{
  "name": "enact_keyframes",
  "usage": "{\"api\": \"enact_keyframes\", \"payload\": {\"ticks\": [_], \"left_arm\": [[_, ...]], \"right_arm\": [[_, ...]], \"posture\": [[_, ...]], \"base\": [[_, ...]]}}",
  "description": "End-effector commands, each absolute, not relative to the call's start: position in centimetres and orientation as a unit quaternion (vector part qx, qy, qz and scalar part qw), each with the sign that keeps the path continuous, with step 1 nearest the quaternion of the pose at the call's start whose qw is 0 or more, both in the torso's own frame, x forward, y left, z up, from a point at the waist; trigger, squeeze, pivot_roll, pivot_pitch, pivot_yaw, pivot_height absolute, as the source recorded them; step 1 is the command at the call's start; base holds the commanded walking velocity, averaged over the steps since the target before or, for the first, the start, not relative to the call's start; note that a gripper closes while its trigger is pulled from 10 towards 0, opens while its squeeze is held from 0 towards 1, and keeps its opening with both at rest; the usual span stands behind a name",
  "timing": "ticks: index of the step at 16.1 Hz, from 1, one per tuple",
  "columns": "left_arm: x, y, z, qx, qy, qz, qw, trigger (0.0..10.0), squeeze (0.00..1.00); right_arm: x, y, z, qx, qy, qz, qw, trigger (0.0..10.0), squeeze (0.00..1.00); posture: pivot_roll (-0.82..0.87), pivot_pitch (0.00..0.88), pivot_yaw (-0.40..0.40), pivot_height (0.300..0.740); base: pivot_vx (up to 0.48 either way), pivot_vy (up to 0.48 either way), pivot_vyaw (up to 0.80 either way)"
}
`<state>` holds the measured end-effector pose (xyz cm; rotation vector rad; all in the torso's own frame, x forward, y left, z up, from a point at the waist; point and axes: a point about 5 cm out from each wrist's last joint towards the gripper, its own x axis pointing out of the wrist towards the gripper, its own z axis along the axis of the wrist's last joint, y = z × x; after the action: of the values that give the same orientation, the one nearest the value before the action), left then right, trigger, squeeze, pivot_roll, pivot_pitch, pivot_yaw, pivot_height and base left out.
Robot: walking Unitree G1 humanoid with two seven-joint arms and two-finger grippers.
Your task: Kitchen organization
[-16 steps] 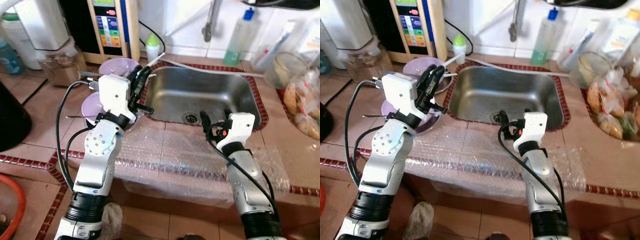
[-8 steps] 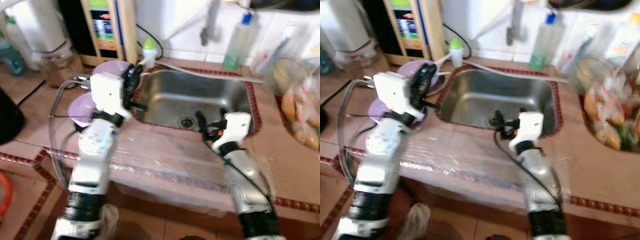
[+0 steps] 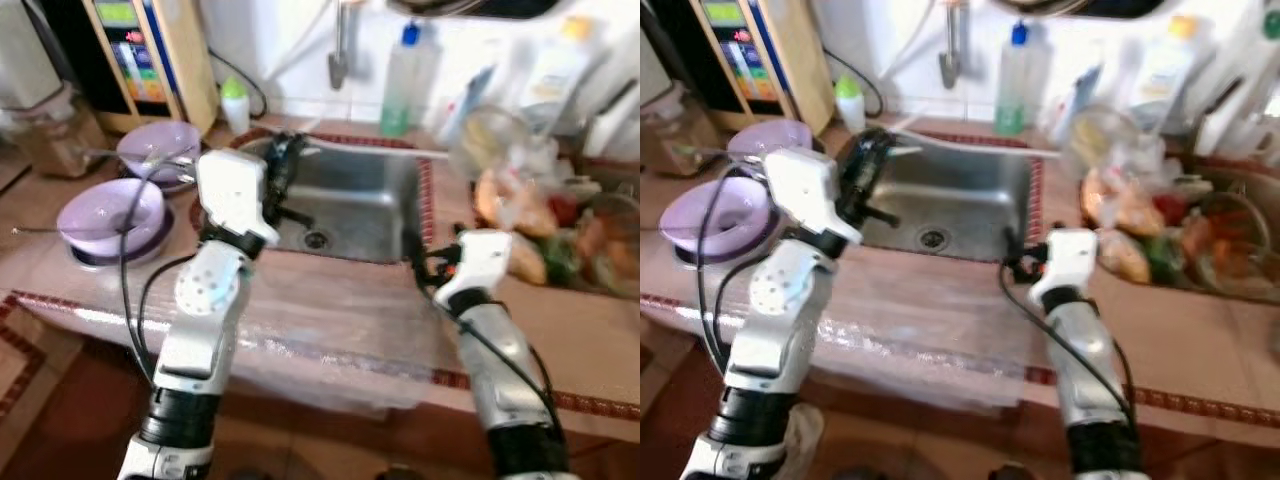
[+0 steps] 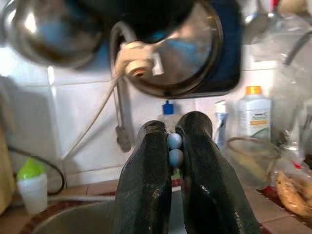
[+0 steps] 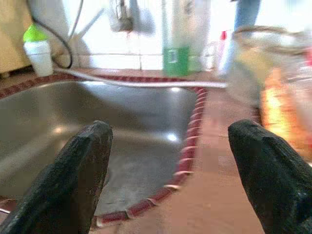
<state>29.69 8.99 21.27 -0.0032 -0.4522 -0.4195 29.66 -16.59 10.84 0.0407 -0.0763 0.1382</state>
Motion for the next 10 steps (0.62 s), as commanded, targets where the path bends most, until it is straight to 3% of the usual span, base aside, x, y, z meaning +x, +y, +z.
{"api": "enact_keyframes", "payload": {"ticks": [1, 6, 10], "left_arm": [[29.6, 9.7, 20.6, 0.024, -0.214, -0.193, 0.957, 10.0, 0.00], [29.8, 9.8, 17.2, 0.089, -0.143, -0.239, 0.956, 10.0, 0.00], [30.5, 9.6, 16.3, 0.197, -0.127, -0.303, 0.924, 10.0, 0.00]], "right_arm": [[29.8, -15.6, 11.0, 0.028, -0.042, 0.086, 0.995, 10.0, 0.00], [30.4, -15.4, 12.3, 0.021, -0.059, 0.121, 0.991, 10.0, 0.00], [31.1, -15.5, 13.1, 0.065, -0.047, 0.159, 0.984, 10.0, 0.00]], "posture": [[-0.03, 0.000, 0.023, 0.740], [-0.03, 0.000, 0.024, 0.740], [-0.02, 0.000, 0.024, 0.740]], "base": [[0.000, 0.000, 0.00], [0.000, 0.000, 0.00], [0.000, 0.000, 0.00]]}}
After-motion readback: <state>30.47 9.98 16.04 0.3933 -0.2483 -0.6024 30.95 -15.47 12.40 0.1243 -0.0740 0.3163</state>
